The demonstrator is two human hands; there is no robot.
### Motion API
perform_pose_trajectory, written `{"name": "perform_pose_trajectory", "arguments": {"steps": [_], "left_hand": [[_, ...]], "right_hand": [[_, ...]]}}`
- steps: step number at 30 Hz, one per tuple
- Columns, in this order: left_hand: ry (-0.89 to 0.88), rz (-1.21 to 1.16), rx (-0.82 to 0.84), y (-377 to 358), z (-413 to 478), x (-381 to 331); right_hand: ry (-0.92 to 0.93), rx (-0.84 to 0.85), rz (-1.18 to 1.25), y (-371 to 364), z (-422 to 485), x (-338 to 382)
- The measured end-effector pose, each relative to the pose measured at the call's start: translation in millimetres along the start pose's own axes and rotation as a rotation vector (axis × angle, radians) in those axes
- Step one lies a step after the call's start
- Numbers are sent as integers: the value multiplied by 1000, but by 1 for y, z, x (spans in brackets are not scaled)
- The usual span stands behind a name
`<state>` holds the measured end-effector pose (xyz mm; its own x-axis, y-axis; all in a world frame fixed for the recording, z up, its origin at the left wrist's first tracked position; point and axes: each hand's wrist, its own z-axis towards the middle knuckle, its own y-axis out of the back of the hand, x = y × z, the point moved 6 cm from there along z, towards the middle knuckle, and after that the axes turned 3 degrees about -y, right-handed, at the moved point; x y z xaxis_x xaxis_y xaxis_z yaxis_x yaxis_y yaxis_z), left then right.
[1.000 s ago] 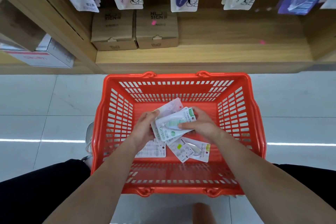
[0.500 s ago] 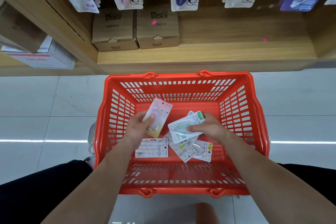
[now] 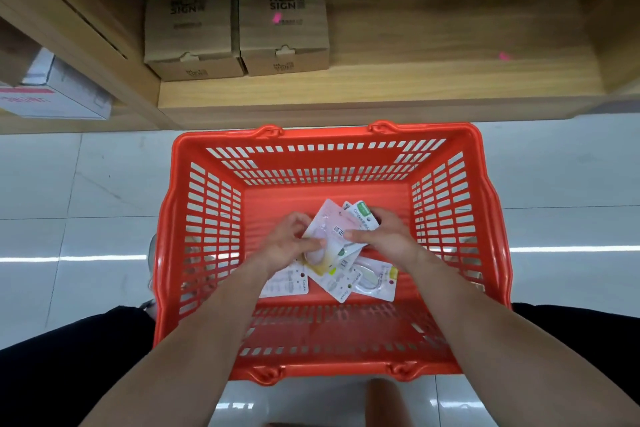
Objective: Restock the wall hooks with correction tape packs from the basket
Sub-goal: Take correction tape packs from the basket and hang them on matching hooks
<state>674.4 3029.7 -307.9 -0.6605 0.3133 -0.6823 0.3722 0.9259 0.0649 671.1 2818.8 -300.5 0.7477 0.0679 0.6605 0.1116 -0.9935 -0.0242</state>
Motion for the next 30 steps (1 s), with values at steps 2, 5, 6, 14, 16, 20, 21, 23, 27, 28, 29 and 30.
{"name": "perform_pose_trajectory", "arguments": {"steps": [2, 5, 6, 14, 16, 20, 21, 23, 27, 28, 29, 30], "left_hand": [[11, 32, 25, -6, 6, 3], [1, 112, 17, -15, 14, 5], [3, 143, 3, -16, 15, 3], [16, 10, -18, -26, 19, 10], [20, -28, 18, -30, 13, 8], [-37, -127, 95, -37, 3, -4], [-50, -138, 83, -36, -1, -8], [-67, -157, 69, -35, -8, -17], [-75, -199, -41, -29, -31, -32], [-78, -218, -55, -27, -39, -36], [-81, -244, -60, -27, -46, -42], [-100, -256, -79, -26, -53, -49]], "right_hand": [[10, -67, 9, 0, 4, -5], [19, -147, 92, 0, 8, -12], [22, -147, 117, 0, 10, -14], [-86, 3, 156, -12, 16, -30], [-90, -27, 150, -11, 16, -33], [-61, 34, 91, -21, 8, -20], [-53, 53, 81, -24, 4, -14], [-31, 58, 80, -28, -2, -6], [23, -2, 109, -33, -25, 8], [37, -22, 119, -34, -31, 11], [56, -43, 129, -35, -39, 16], [81, -61, 143, -36, -47, 23]]}}
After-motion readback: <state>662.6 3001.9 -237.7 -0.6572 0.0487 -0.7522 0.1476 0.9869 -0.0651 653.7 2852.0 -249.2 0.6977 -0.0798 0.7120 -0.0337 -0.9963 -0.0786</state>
